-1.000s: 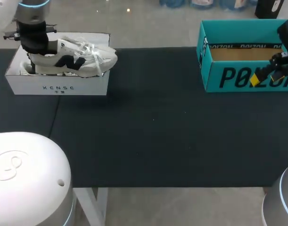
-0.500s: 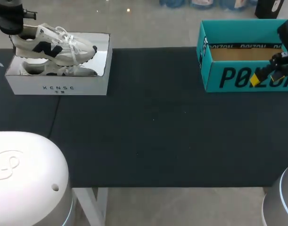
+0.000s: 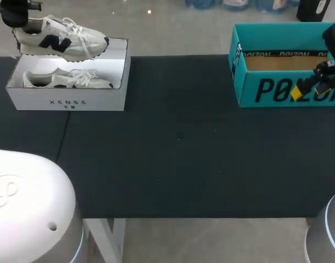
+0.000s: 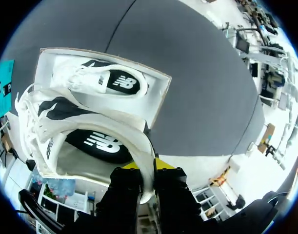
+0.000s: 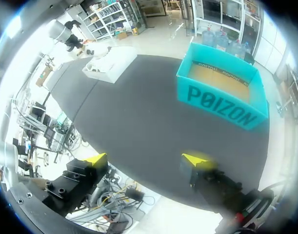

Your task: Take the shoe out of the shoebox, open the shoe tongue, remove and reinsert the insole, then place the shoe into the shoebox

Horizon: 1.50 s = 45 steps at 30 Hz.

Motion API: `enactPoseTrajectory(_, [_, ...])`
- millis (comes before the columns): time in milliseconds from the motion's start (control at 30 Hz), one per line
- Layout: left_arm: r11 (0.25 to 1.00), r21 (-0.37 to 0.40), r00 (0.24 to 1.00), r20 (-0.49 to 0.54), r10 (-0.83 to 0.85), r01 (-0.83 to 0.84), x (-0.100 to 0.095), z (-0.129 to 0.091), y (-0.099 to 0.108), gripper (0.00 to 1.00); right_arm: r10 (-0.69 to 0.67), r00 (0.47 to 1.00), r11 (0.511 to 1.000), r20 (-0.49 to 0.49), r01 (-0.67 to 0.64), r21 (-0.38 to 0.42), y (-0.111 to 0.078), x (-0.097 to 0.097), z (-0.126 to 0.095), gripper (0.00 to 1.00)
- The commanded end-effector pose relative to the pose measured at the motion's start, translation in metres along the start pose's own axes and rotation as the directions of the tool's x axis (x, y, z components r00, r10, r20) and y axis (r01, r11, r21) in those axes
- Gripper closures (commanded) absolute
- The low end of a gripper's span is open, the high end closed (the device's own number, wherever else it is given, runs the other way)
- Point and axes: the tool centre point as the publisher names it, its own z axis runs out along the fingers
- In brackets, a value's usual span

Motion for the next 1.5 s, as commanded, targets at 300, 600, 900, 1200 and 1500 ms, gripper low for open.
enactPoseTrajectory(300, [0.997,0.078,1.0,-0.023,-0.009,0.011,-0.017,0.052,0.016,1.0,0.001,1.0,1.0,0.001,-0.001,0.003,0.001,0.0,0.001,0.0])
enactPoseTrajectory(600, [0.995,0.095,0.999,-0.029,-0.019,0.022,-0.026,0.076,0.014,1.0,0.001,1.0,1.0,0.001,-0.001,0.003,0.001,0.0,0.001,0.0])
enactPoseTrajectory(900, [0.993,0.121,0.999,-0.038,0.003,0.001,-0.037,0.101,-0.003,1.0,0.001,1.0,1.0,0.001,-0.001,0.003,0.001,0.0,0.001,0.0])
enactPoseTrajectory(1200, [0.99,0.137,0.999,-0.035,0.018,-0.013,-0.044,0.13,-0.012,1.0,0.001,1.0,1.0,0.001,-0.001,0.003,0.001,0.0,0.001,0.0])
enactPoseTrajectory(1500, [0.989,0.15,1.0,-0.013,0.002,0.0,-0.046,0.15,-0.008,1.0,0.001,1.0,1.0,0.001,-0.001,0.003,0.001,0.0,0.001,0.0])
